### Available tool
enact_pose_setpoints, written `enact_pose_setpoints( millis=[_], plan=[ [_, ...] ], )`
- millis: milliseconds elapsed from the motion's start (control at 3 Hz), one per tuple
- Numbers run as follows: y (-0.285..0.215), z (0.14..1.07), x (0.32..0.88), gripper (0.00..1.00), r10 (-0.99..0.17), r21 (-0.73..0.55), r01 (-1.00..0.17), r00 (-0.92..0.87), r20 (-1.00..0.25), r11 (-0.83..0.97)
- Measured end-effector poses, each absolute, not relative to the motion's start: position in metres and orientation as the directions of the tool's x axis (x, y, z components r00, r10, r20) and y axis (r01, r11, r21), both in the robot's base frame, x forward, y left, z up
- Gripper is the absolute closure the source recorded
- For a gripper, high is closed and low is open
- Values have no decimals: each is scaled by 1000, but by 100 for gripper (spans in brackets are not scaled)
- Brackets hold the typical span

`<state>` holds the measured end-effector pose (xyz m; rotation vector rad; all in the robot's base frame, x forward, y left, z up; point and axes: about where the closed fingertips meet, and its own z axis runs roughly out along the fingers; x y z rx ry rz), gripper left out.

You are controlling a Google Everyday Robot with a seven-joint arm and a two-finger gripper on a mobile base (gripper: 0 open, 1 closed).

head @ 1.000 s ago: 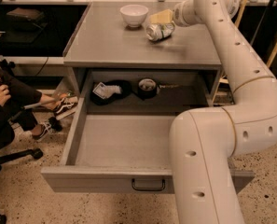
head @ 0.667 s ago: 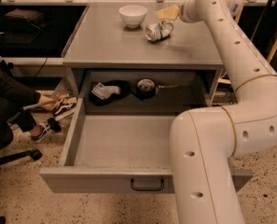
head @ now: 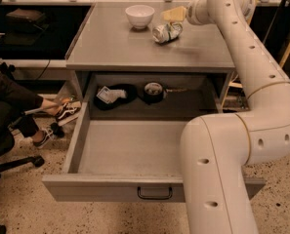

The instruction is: Place 7up can into top drawer

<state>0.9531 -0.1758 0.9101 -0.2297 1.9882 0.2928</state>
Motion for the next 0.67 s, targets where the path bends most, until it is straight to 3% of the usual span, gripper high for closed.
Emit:
enact_pose_setpoints(
  millis=[333, 667],
  plan=[
    [-167, 915, 954, 0, 26, 165, -386, -340, -940, 908],
    [-156, 914, 955, 0, 2, 143, -426, -316, -949, 893]
  ],
)
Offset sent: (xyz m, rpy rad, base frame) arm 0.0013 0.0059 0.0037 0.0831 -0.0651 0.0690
